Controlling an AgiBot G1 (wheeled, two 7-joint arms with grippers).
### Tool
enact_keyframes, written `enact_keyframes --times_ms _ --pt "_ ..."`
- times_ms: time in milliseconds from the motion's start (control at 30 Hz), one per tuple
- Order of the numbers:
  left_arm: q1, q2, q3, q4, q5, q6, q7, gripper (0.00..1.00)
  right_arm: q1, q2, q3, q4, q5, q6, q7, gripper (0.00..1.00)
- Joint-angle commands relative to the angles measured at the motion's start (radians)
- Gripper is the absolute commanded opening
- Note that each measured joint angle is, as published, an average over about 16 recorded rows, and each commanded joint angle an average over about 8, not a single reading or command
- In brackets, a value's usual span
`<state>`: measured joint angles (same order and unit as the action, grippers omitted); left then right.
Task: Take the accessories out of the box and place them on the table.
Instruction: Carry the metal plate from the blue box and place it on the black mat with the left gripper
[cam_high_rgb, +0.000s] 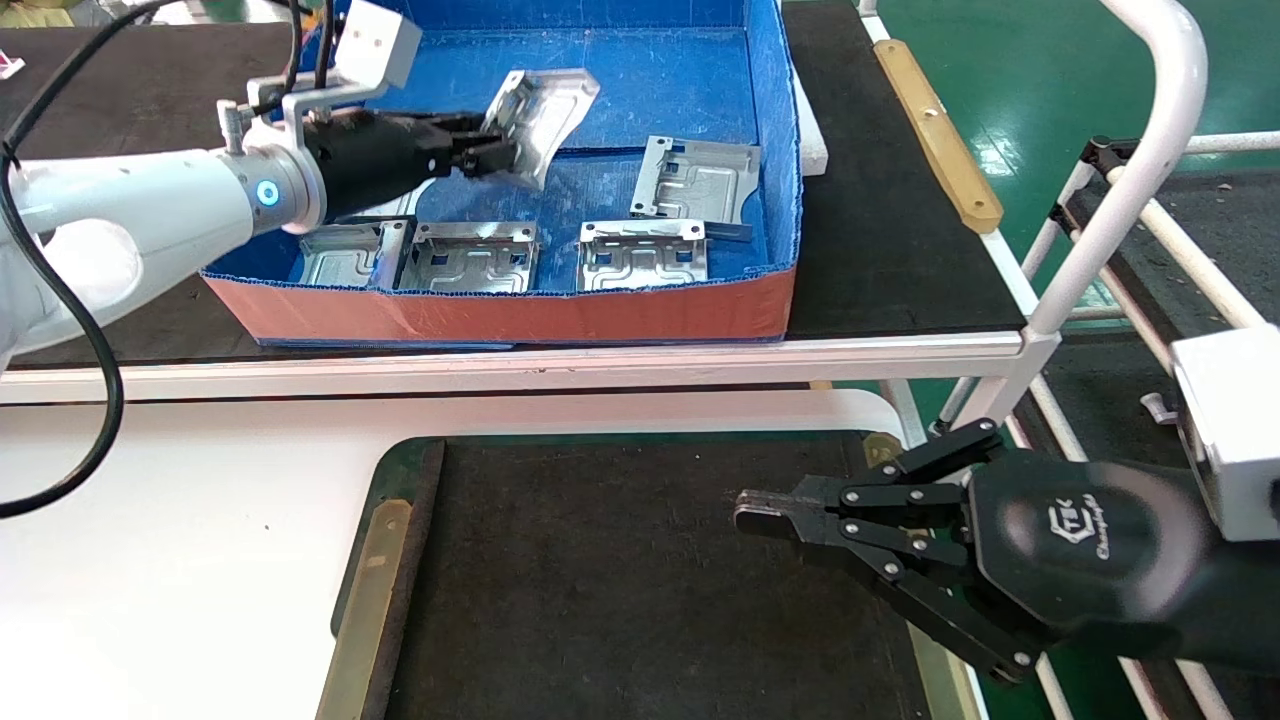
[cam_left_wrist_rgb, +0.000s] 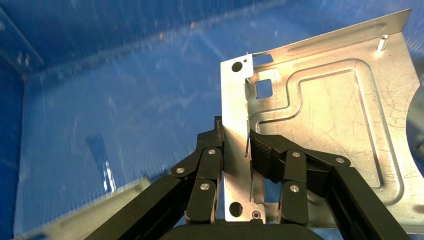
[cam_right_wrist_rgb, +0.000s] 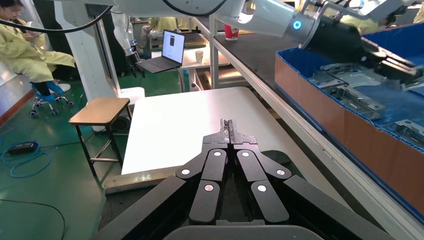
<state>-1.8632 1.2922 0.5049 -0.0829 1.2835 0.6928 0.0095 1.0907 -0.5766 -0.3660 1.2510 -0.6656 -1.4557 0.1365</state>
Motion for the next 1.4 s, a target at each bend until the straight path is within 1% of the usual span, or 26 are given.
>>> enact_keyframes --times_ms 33,167,367,633,867,1133,1400 --pt "-0.006 0.002 0.000 -0.007 0.000 -0.001 -0.006 0.00 0.000 0.000 0.000 0.000 0.000 0.000 0.000 0.00" --pt "-0.011 -0.004 0.000 -0.033 -0.001 0.025 -0.001 0.00 0.000 0.000 0.000 0.000 0.000 0.000 0.000 0.00" --pt "-0.005 -0.041 -0.006 -0.088 -0.013 0.119 0.042 0.00 0.000 0.000 0.000 0.000 0.000 0.000 0.000 0.00" --pt "0.017 -0.106 -0.037 -0.142 -0.062 0.252 0.153 0.00 0.000 0.000 0.000 0.000 0.000 0.000 0.000 0.00" --pt "0.015 -0.160 -0.068 -0.167 -0.110 0.380 0.264 0.00 0.000 0.000 0.000 0.000 0.000 0.000 0.000 0.00" --pt "-0.005 -0.218 -0.068 -0.168 -0.120 0.561 0.347 0.00 0.000 0.000 0.000 0.000 0.000 0.000 0.000 1.00" --pt "0.008 -0.292 -0.047 -0.185 -0.104 0.733 0.368 0.00 0.000 0.000 0.000 0.000 0.000 0.000 0.000 1.00"
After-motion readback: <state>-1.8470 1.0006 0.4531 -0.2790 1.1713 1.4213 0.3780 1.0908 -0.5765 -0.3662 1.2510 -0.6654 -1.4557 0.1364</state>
